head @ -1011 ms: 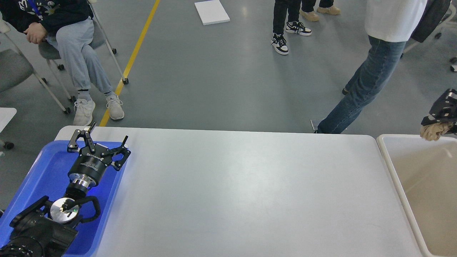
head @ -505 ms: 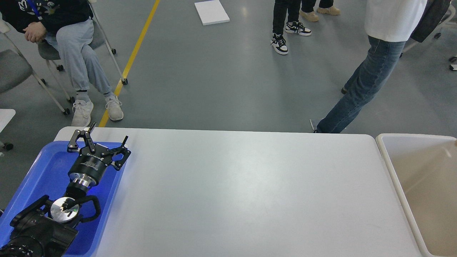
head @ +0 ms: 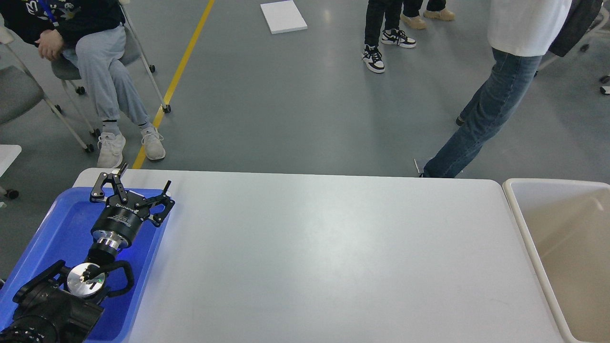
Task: Tidy desktop
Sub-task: 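Release the paper ball into the bin and hold the right arm out of view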
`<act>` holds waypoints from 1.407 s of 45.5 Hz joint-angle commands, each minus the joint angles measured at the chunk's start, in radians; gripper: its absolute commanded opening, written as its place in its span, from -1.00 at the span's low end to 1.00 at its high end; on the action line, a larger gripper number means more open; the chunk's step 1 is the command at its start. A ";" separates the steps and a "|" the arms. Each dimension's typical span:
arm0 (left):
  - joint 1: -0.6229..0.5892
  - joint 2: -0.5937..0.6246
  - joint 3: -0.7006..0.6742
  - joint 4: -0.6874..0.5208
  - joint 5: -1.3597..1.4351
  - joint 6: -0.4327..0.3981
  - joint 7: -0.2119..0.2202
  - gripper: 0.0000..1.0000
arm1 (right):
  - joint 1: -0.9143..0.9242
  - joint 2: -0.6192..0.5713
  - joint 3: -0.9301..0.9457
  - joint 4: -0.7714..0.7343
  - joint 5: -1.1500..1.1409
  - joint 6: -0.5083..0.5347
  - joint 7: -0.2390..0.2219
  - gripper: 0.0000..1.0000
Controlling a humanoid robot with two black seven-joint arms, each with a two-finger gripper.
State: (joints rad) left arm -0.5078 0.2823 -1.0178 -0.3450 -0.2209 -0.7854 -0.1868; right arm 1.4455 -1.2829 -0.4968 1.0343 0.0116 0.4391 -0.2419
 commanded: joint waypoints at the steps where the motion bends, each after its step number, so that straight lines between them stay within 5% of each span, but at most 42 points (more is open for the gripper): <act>1: 0.000 0.000 -0.001 0.000 0.000 0.000 0.000 1.00 | -0.211 0.039 0.167 -0.091 0.022 -0.005 0.019 -1.00; 15: 0.000 0.000 -0.001 0.000 0.000 0.000 0.001 1.00 | -0.441 0.169 0.314 -0.267 0.068 -0.005 0.019 -1.00; 37: 0.000 0.000 0.001 0.000 0.000 0.000 0.000 1.00 | -0.783 0.479 0.754 -0.750 0.074 0.000 0.019 -1.00; 47: 0.000 0.000 -0.001 0.001 -0.002 0.000 0.000 1.00 | -0.806 0.517 0.793 -0.786 0.076 -0.008 0.019 -1.00; 55: 0.000 0.000 -0.001 0.000 0.000 0.000 0.000 1.00 | -0.809 0.654 0.851 -0.987 0.076 -0.128 0.030 -1.00; 64: 0.000 0.000 -0.001 0.001 -0.002 0.000 0.000 1.00 | -0.812 0.721 0.836 -1.025 0.074 -0.259 0.104 -1.00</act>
State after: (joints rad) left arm -0.5078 0.2823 -1.0182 -0.3445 -0.2212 -0.7854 -0.1869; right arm 0.6472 -0.6652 0.3171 0.1086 0.0870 0.3169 -0.1974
